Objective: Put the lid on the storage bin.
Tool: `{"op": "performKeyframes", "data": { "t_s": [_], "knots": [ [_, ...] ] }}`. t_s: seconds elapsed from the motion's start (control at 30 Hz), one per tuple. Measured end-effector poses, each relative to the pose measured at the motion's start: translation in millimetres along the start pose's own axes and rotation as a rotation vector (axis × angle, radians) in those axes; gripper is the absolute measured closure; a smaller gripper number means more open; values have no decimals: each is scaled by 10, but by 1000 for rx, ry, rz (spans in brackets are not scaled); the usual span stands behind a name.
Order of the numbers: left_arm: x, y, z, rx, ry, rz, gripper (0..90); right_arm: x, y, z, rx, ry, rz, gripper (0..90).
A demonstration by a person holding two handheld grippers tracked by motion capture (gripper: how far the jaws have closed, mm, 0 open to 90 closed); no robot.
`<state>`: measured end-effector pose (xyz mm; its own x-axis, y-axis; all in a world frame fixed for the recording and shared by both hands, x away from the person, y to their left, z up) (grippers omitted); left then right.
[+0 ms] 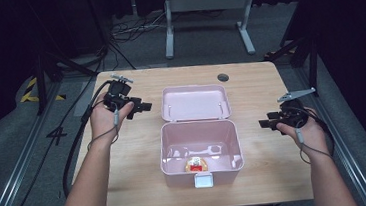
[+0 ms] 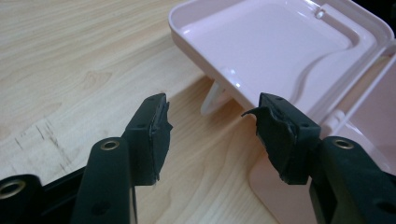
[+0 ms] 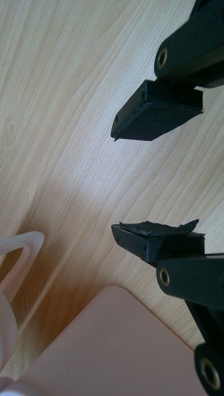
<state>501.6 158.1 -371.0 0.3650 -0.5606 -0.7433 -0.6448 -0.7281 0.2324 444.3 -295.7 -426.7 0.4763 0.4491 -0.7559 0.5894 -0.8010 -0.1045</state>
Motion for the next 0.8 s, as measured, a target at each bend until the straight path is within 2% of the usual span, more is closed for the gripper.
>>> {"op": "performKeyframes", "data": {
  "t_s": [0.07,0.13,0.17,0.3,0.37,0.43,0.47,0.53,0.63,0.7,0.8],
  "knots": [
    [56,18,-71,21,-10,-24,425,4,-3,6,9,15,-11,452],
    [125,32,-142,42,-16,-70,429,5,0,20,21,26,-20,453],
    [159,31,-176,44,-8,-74,430,7,1,30,19,30,-18,453],
    [301,-44,-298,-52,27,1,470,27,-1,63,-39,78,-8,462],
    [366,-105,-343,-44,49,6,467,32,-4,71,-49,91,-3,472],
    [443,-164,-380,-30,43,-18,457,38,-17,82,-55,88,-5,473],
    [480,-177,-392,-27,31,-8,447,42,-22,86,-59,87,-7,472],
    [564,-188,-409,-36,8,20,428,45,-31,90,-55,89,-11,467],
    [686,-219,-424,-47,-38,30,398,53,-40,110,-49,85,-12,461],
    [766,-230,-440,-75,-40,47,384,54,-49,128,-53,82,-13,459],
    [847,-245,-450,-95,-55,69,365,46,-58,142,-52,82,-14,458]
  ]
}}
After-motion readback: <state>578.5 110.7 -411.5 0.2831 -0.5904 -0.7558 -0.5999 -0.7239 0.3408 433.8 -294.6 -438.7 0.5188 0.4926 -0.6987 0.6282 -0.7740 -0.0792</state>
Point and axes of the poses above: each handheld gripper's, and its own axes: x roughly forward along the jaws, z roughly out of its underside, y roughly to its right, the point moved 5 cm from there along x, roughly forward along the jaws, and after that the axes turned 1 degree about -y, right-handed, at the moved point
